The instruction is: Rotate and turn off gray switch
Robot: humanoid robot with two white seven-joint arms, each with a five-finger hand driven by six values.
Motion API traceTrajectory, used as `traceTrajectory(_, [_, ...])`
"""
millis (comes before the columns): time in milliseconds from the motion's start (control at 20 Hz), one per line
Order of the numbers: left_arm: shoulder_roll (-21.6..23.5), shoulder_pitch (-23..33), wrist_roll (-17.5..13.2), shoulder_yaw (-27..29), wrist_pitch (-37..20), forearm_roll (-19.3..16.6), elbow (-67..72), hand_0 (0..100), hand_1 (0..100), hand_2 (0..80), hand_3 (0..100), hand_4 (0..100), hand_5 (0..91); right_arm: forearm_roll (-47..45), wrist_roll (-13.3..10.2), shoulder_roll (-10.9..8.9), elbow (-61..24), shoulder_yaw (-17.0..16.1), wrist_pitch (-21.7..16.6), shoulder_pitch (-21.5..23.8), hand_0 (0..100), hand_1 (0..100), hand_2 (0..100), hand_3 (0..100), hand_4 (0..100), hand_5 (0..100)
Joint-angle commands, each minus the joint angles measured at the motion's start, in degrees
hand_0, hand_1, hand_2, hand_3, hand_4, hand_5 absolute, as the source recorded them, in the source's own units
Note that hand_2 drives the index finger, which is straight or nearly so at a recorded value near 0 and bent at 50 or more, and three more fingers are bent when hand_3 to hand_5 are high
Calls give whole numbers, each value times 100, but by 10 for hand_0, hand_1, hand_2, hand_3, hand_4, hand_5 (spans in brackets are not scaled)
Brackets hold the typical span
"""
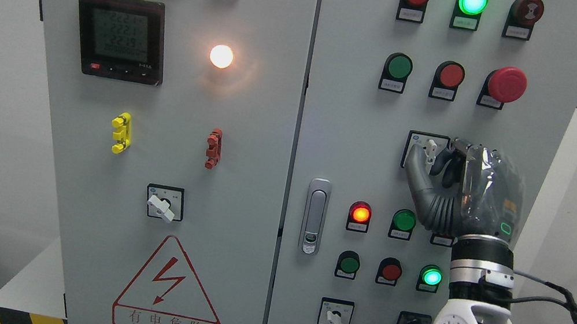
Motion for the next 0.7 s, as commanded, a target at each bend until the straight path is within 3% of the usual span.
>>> traceTrajectory(0, [0,7,-19,185,5,-44,132,120,389,0,0,0,0,1,3,18,6,0,-1,-5,511,267,756,967,868,993])
traceTrajectory(650, [0,-2,-19,185,5,-44,132,120,389,0,0,0,0,1,-14,-26,-47,-53,-10,39,530,297,757,970,870,993])
